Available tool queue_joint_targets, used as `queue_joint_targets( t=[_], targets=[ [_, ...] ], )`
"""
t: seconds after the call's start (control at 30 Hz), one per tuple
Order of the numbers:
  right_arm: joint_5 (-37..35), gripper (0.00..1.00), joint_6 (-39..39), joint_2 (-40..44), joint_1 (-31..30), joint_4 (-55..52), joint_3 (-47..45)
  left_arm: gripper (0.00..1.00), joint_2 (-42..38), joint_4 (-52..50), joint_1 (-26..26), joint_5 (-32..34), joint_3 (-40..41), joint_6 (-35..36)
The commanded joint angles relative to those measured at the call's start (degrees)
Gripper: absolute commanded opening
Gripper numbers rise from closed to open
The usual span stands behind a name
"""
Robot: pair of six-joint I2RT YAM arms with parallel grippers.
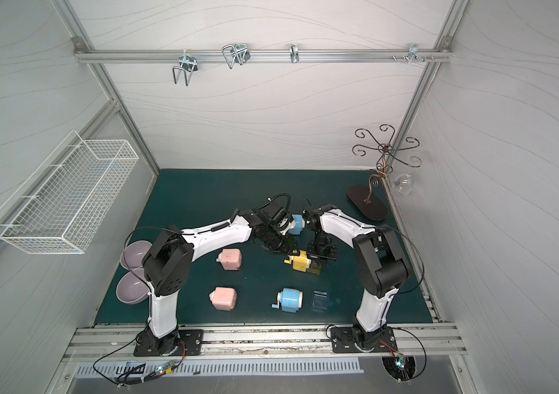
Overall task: Put the tray back into the pencil sharpener
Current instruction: Close the container of the pencil sharpener.
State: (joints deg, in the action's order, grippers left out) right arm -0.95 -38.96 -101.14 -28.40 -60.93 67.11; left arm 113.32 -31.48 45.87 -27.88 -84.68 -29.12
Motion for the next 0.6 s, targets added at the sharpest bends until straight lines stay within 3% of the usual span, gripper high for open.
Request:
queue_joint_targets(
  t=[0.0, 0.57],
  targets=[
    [2.0, 0.0, 0.4, 1.1, -0.3, 0.5, 0.3, 0.58, 1.5, 0.4, 0.3, -0.1, -1.4, 0.6],
    [7.9, 0.0, 2.3, -0.5, -0.3, 3.7, -0.8, 0.58, 0.3, 1.1, 0.8, 0.0, 0.8, 0.5]
  ],
)
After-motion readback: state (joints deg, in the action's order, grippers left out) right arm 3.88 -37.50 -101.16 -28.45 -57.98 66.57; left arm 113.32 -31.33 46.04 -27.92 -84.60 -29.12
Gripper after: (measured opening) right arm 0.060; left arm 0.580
